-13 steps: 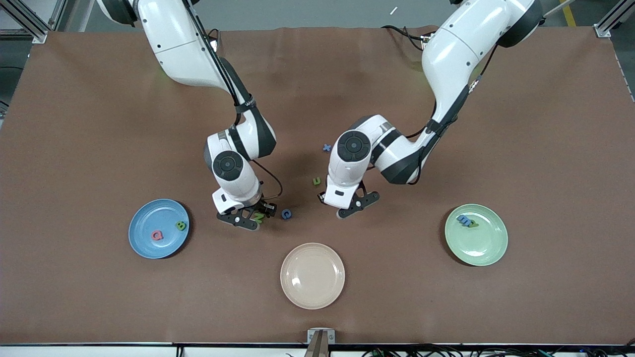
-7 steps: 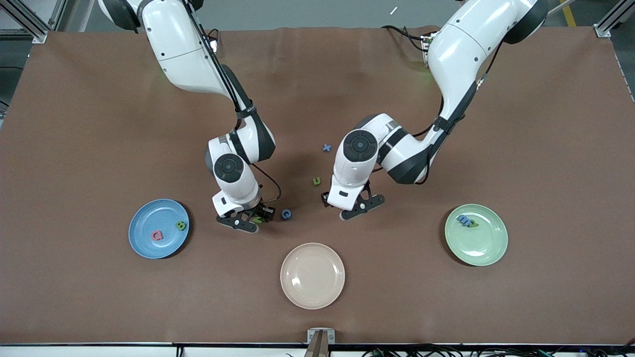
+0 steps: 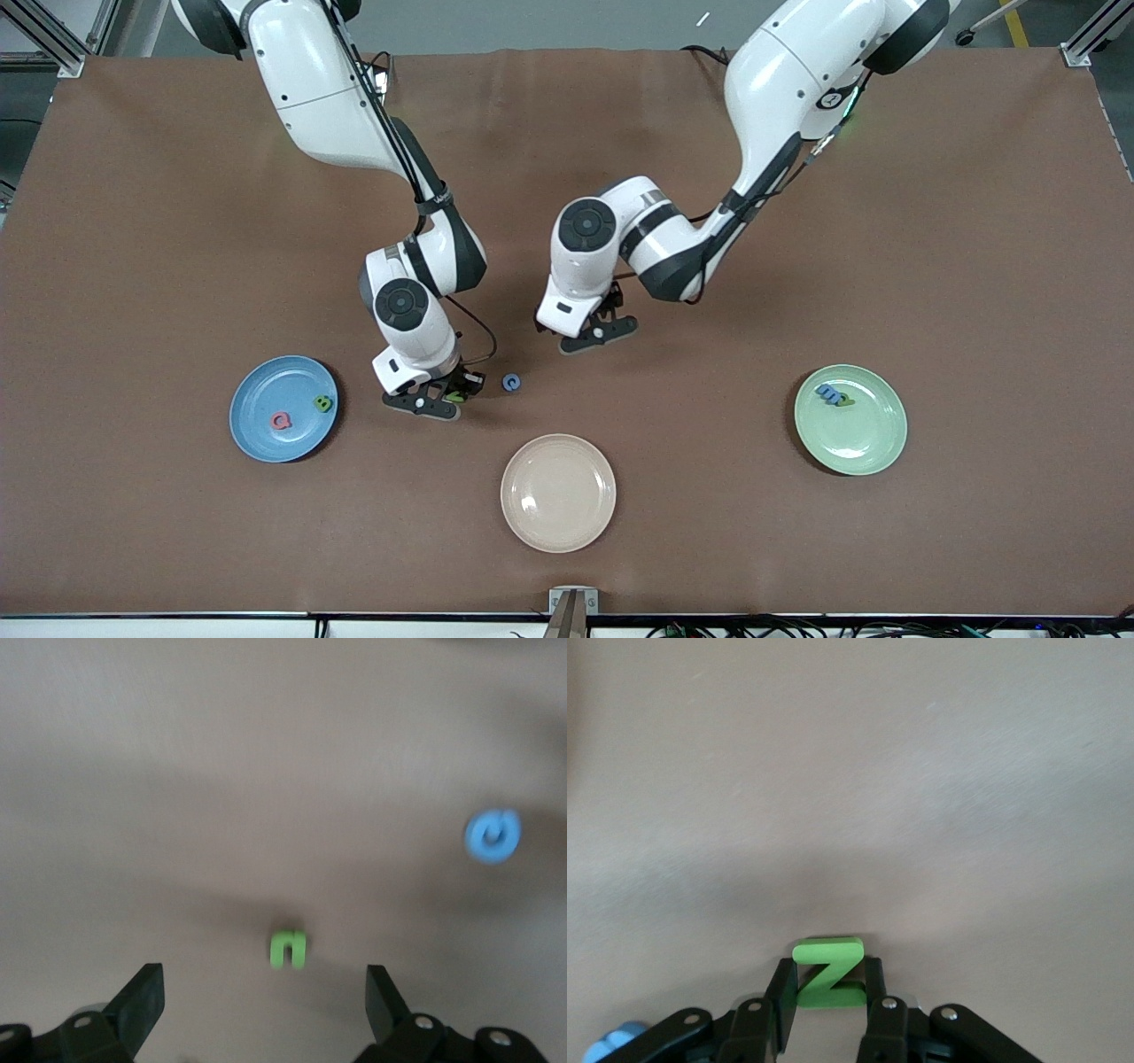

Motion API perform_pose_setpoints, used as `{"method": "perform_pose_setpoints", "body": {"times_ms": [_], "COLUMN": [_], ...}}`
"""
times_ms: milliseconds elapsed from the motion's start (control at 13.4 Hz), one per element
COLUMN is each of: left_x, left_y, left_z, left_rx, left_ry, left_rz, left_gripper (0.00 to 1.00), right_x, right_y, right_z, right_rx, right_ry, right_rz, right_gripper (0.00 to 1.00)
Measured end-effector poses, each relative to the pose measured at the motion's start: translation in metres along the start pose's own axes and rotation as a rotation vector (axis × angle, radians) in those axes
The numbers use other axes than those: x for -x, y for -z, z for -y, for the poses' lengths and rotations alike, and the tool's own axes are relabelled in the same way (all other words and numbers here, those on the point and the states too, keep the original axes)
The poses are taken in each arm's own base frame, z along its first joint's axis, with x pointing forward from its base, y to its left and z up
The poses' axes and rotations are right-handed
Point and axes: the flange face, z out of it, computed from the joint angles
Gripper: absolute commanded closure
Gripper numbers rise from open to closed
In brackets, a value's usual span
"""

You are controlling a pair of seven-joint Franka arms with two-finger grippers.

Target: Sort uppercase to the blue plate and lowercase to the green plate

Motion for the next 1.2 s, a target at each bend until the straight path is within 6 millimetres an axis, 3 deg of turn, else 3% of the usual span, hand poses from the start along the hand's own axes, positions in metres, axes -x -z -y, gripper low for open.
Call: {"method": "perform_pose_setpoints", "body": {"times_ms": [299,523,598,897,972,1046,1121,1196], "left_x": [0.036,0.050,0.052,0.073,0.076,0.078,0.080,0.085], "left_y": [-0.023,-0.034,-0.036,-0.054,-0.056,-0.057,-0.057,-0.057], "left_z": [-0.008,-0.006,-0.005,0.002,0.002,0.002,0.002,0.003], "left_rx": [0.022,0.020,0.015,-0.024,-0.027,-0.029,-0.032,-0.042], "left_ry": [-0.061,-0.100,-0.119,-0.295,-0.324,-0.347,-0.367,-0.389], "left_rz": [0.004,0.001,0.002,0.021,0.023,0.025,0.030,0.040], "left_gripper": [0.00,0.02,0.06,0.06,0.06,0.07,0.08,0.12], "right_x": [-0.055,-0.080,-0.089,-0.117,-0.121,-0.125,-0.127,-0.127], "right_y": [0.032,0.052,0.055,0.047,0.045,0.043,0.040,0.037], "right_z": [-0.058,-0.111,-0.132,-0.222,-0.243,-0.262,-0.276,-0.283], "right_rx": [0.025,0.026,0.023,0.005,0.000,-0.005,-0.009,-0.011], "right_ry": [0.069,0.161,0.198,0.351,0.387,0.412,0.428,0.434], "right_rz": [0.073,0.125,0.136,0.170,0.175,0.180,0.186,0.191], "right_gripper": [0.96,0.94,0.93,0.83,0.69,0.48,0.25,0.11]}}
